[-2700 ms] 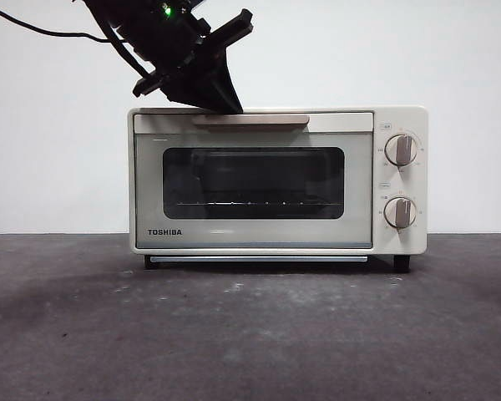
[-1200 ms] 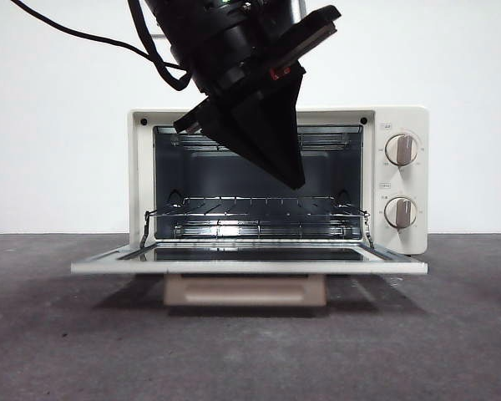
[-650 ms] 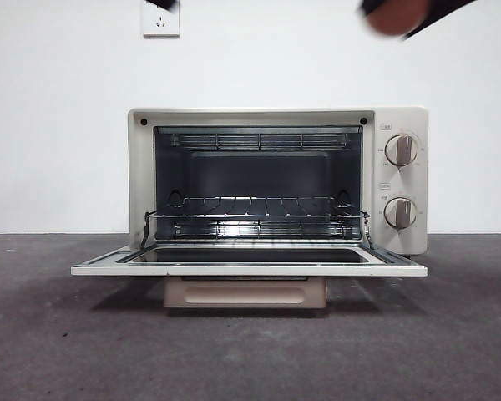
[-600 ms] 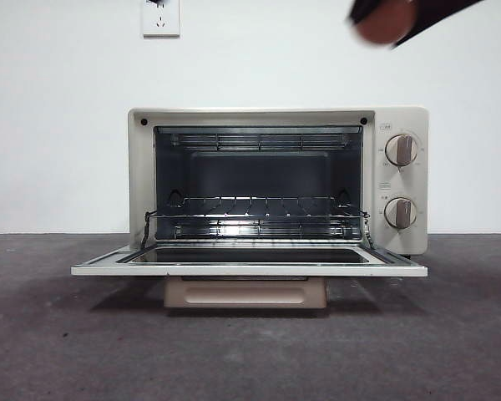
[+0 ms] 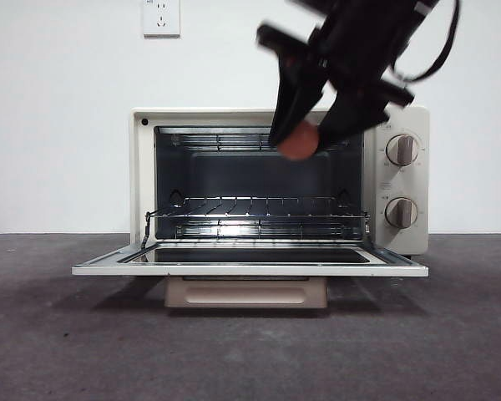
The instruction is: Eggoven
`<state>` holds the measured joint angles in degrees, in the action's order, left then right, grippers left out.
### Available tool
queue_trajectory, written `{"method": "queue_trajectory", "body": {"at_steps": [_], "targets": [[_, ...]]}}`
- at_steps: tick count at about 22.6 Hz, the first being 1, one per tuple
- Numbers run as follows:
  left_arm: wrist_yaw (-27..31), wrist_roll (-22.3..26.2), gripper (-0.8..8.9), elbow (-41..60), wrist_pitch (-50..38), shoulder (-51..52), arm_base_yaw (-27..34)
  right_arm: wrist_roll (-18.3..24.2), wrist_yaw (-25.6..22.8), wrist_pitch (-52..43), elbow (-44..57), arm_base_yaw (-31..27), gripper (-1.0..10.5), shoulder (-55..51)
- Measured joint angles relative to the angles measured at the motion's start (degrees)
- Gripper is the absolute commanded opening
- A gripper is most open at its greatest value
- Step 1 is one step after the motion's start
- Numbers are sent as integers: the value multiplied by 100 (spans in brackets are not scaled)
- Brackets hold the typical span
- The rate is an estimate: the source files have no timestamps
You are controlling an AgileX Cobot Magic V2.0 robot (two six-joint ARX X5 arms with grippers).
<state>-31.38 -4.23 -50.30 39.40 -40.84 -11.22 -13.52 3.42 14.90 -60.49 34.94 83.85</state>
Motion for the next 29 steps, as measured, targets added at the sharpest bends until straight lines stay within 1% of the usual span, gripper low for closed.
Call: {"method": "queue_trajectory", "body": {"at_steps": [3, 8, 14, 17, 19, 24, 26, 29], "targets": [[-81, -22, 6, 107, 306, 297, 39, -37, -2, -369, 0, -205, 3, 396], [-101, -24, 6, 109, 374, 573, 48, -46, -44, -710, 0, -505, 3, 728], [-103, -109, 6, 109, 374, 566, 48, -44, -61, -839, -2, -577, 3, 1058], [-103, -122, 6, 109, 374, 566, 48, -46, -74, -907, -2, -601, 3, 1075], [-103, -125, 6, 109, 374, 566, 48, -44, -175, -907, -2, -612, 3, 1080], [-103, -125, 6, 109, 374, 564, 48, -44, -188, -909, -2, -619, 4, 1080], [-103, -125, 6, 109, 372, 564, 48, -44, -190, -907, -2, -619, 51, 1080], [-103, -125, 6, 109, 372, 564, 48, -44, -190, -876, -2, -619, 209, 1080]]}}
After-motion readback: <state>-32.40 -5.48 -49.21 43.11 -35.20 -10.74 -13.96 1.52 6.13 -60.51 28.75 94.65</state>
